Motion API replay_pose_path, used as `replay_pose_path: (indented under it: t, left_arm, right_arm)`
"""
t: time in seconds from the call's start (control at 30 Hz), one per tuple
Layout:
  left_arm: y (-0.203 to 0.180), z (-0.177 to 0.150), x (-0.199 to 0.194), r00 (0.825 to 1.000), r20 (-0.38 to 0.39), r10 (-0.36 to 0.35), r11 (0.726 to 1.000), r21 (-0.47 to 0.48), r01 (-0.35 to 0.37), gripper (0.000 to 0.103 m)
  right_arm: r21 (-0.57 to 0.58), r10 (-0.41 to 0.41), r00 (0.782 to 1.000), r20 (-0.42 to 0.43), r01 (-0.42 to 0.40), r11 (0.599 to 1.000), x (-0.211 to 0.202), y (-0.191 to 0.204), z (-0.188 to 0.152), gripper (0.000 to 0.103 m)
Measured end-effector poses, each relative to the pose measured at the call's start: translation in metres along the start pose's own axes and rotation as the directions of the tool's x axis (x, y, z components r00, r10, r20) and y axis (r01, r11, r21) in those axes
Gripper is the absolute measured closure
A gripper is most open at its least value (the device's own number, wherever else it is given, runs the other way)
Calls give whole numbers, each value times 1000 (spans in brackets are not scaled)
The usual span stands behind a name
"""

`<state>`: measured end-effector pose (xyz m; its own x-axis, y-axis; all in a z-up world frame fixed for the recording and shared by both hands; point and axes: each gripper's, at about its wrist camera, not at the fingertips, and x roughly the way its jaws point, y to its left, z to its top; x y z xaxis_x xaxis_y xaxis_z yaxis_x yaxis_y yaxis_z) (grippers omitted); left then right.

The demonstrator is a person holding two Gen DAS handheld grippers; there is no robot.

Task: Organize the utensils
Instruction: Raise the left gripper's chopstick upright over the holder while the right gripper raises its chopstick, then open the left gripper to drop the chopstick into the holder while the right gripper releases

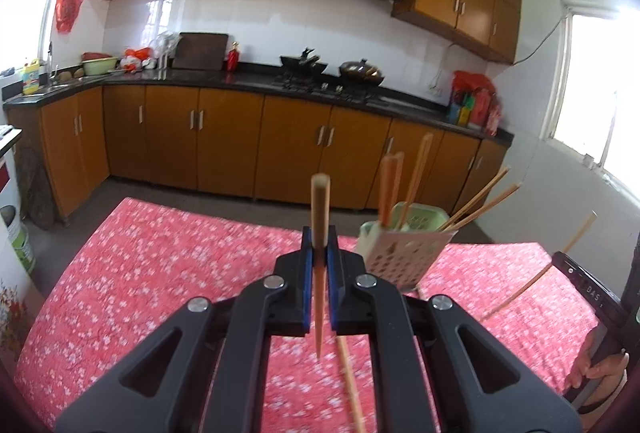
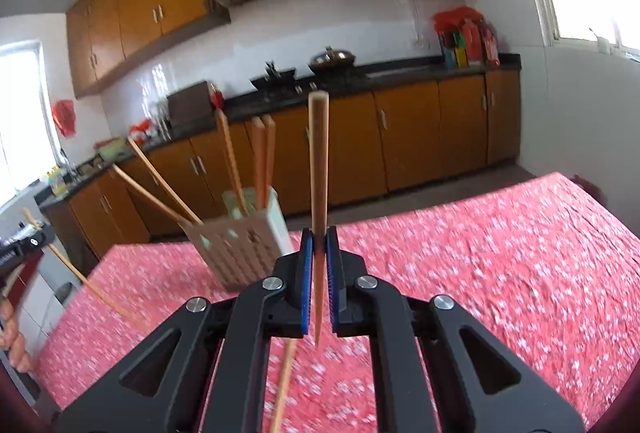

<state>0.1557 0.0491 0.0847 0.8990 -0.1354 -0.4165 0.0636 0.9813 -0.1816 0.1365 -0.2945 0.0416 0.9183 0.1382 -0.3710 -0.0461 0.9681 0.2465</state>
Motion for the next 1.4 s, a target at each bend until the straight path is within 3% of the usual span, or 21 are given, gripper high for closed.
replay_pose_path:
  t: [0.13,0.33,0.53,0.7,0.8,1.07,1.33,1.4]
  left_arm:
    - [-16,17,-6,998,41,-54,998,-5,55,96]
    - [-55,52,-5,984,143,-104,995,23,102,96]
    - [-92,89,9,960,257,-110,994,45,101,96]
    - [-109,110,31,938,339,-79,997,51,66,96]
    - [-112,114,50,938,339,-69,997,61,51,96]
    - [-102,98,104,973,224,-55,998,46,45,95]
    - [-85,99,94,977,211,-36,999,23,32,89]
    - [-80,99,84,976,214,-31,1000,12,29,87]
  right_arm:
    - [-5,60,996,68,-60,998,-12,16,23,95]
    - [-18,137,970,199,-136,991,-21,43,60,95]
    - [-54,138,938,319,-127,990,-6,63,89,95]
    - [-41,123,931,344,-116,992,20,63,98,95]
    - [-40,117,940,322,-109,993,41,64,96,95]
    - [-56,100,972,211,-90,994,78,63,75,95]
    - [-45,99,976,196,-92,995,64,62,77,93]
    - [-42,92,976,200,-86,995,53,59,78,88]
